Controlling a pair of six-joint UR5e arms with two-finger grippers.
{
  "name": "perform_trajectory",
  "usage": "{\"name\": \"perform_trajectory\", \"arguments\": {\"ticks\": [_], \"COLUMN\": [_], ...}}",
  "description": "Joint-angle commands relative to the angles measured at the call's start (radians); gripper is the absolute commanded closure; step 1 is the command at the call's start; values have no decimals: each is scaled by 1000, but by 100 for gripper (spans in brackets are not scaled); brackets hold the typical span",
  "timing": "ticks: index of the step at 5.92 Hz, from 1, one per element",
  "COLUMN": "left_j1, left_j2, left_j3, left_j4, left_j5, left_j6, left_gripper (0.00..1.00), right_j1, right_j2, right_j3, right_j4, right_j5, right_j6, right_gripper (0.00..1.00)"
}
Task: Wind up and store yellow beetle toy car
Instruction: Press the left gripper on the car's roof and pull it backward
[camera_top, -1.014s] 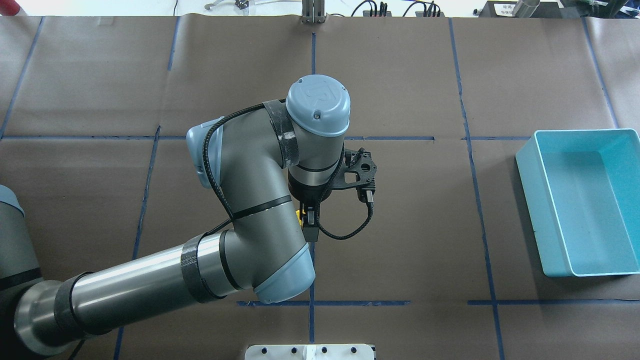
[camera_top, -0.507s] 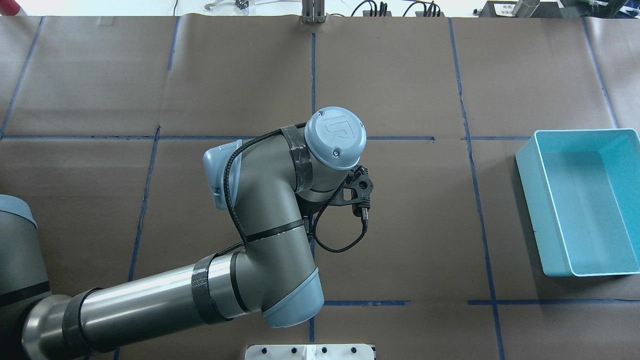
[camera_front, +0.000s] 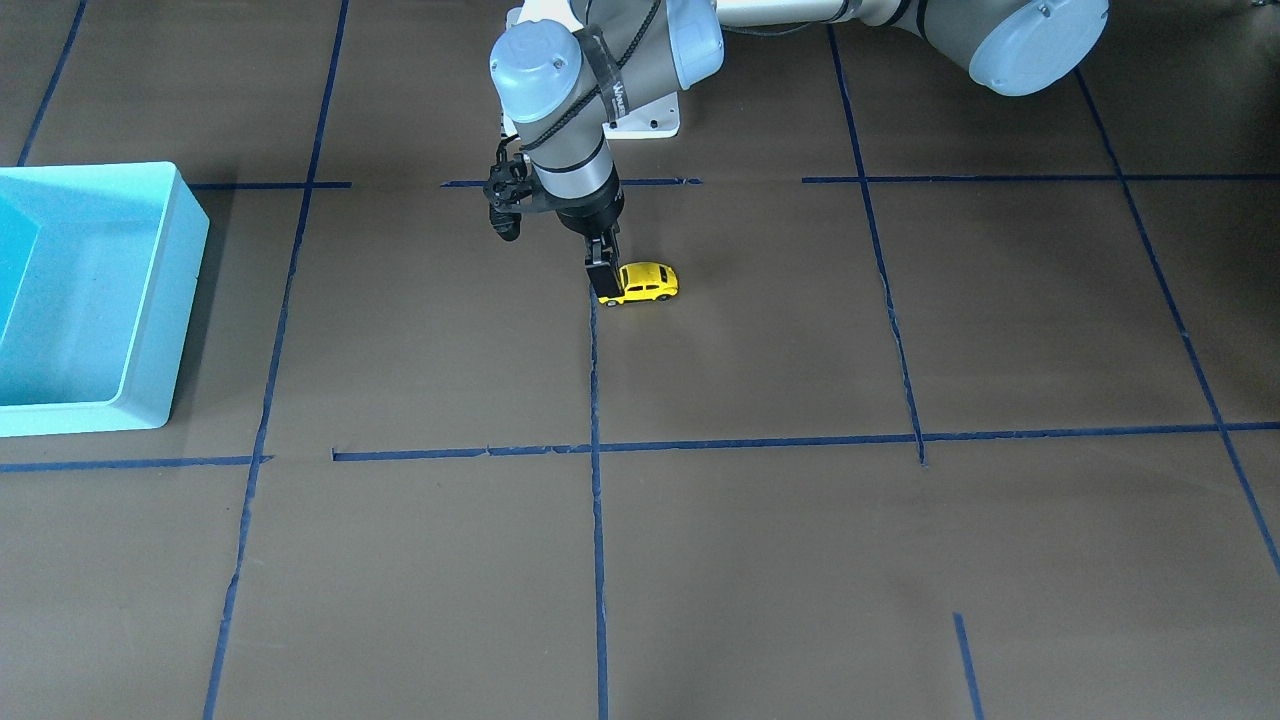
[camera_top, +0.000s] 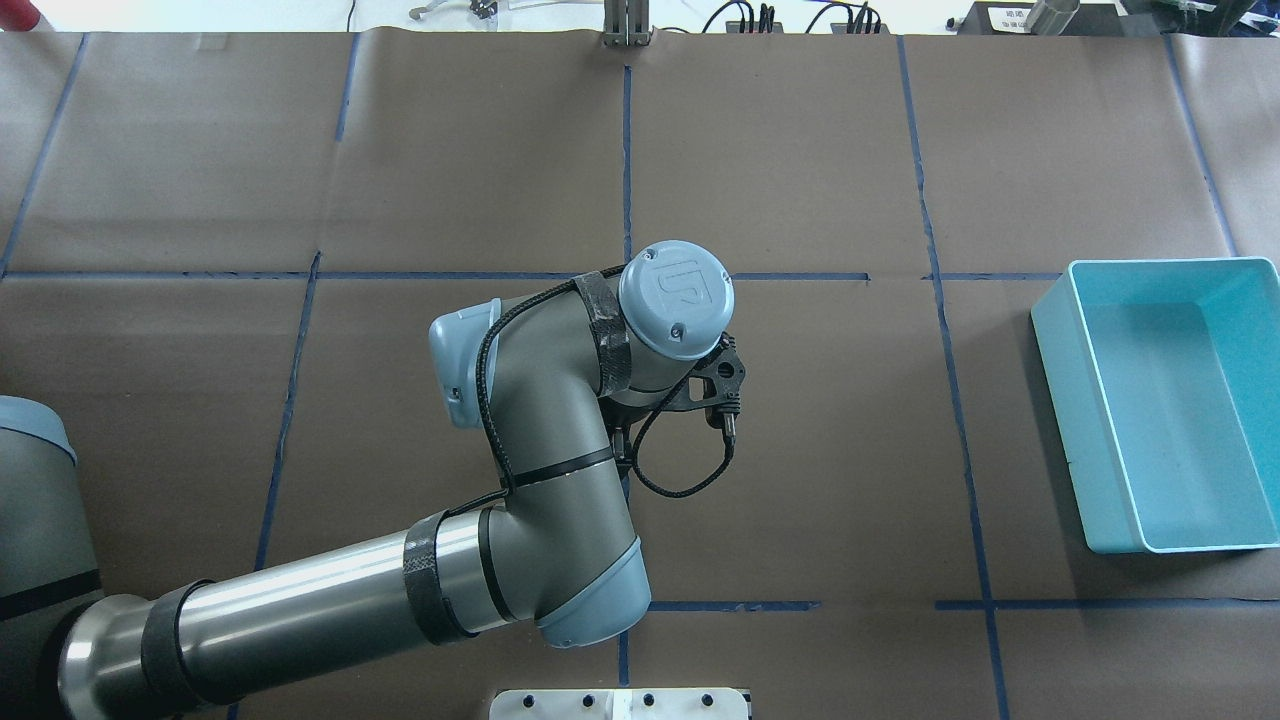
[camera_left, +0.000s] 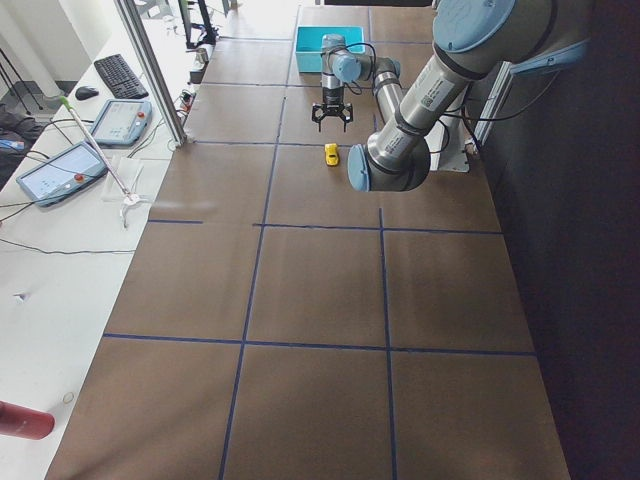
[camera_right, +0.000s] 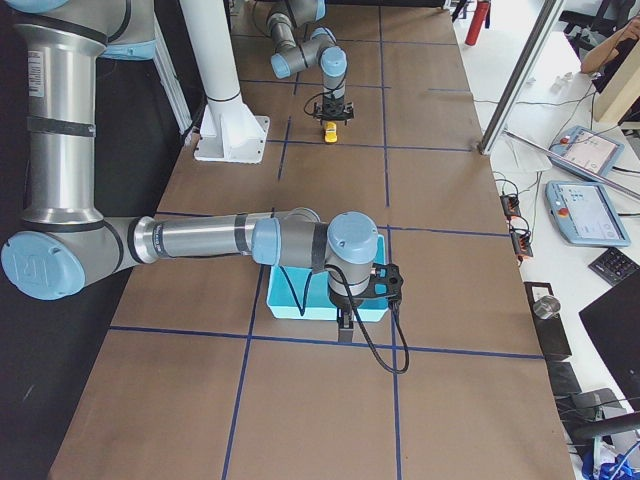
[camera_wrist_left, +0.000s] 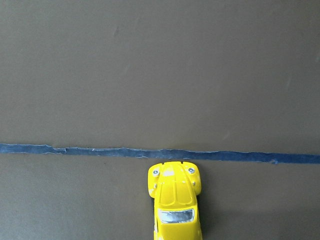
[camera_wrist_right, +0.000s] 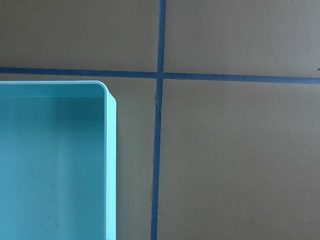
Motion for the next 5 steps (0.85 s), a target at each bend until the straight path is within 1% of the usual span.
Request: {"name": "perform_trajectory", "arguments": {"ticks": [1,3,5], "left_j1": [2,10,15], "left_j2": [14,34,44], "left_j3": [39,39,42], "left_j4": [-66,-81,-95], "left_j5": [-5,-58,-63], "left_j6": [-46,-46,-43], "left_gripper": [0,0,0], "right_j1": [0,0,0], "right_j2": [0,0,0], "right_j3": [0,0,-2], "right_j4": [0,0,0], "right_j5": [0,0,0], "right_j6": [0,0,0], "right_gripper": [0,0,0]}}
